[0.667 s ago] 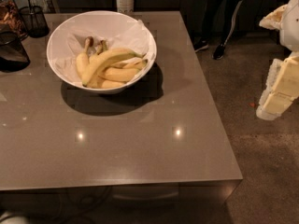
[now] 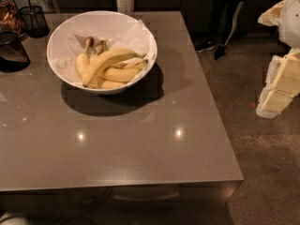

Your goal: Pick banana from white bowl

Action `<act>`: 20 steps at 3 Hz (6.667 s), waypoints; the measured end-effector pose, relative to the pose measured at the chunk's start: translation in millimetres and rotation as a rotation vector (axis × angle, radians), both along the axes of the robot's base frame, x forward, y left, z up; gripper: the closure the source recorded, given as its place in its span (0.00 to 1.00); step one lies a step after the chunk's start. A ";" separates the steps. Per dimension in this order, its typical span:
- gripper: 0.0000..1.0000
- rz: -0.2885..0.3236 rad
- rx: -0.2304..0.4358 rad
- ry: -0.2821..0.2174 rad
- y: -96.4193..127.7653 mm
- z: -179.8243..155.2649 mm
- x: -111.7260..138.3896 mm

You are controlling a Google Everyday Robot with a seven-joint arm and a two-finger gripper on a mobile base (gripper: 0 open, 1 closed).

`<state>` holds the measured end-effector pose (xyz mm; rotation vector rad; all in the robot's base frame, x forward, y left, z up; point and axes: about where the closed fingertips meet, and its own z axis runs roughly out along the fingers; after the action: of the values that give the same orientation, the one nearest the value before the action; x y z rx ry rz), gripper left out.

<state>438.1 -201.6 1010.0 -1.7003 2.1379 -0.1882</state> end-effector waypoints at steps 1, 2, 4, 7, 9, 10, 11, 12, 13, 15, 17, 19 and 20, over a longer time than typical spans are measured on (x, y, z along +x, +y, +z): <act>0.00 0.071 -0.034 0.015 19.2 8.7 8.2; 0.00 0.160 -0.090 0.059 45.5 9.7 24.4; 0.00 0.274 -0.119 0.060 85.1 8.5 46.2; 0.00 0.427 -0.080 0.022 167.4 17.9 139.3; 0.00 0.440 -0.050 -0.019 190.4 14.1 162.3; 0.00 0.451 -0.065 0.005 205.2 1.0 182.7; 0.17 0.456 -0.078 0.044 217.9 -17.2 202.2; 0.31 0.462 -0.085 0.069 228.5 -31.9 218.2; 0.32 0.474 -0.090 0.091 238.7 -45.1 228.8; 0.32 0.500 -0.093 0.127 258.2 -67.7 241.9; 0.33 0.507 -0.056 0.187 267.3 -93.6 243.5; 0.31 0.514 -0.022 0.232 273.3 -109.6 242.4; 0.49 0.527 -0.021 0.235 274.8 -111.6 243.8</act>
Offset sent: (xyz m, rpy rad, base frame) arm 0.0393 0.0732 0.0041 -0.1785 0.1682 0.2763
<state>681.9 73.3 898.4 -2.3209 1.7527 0.1472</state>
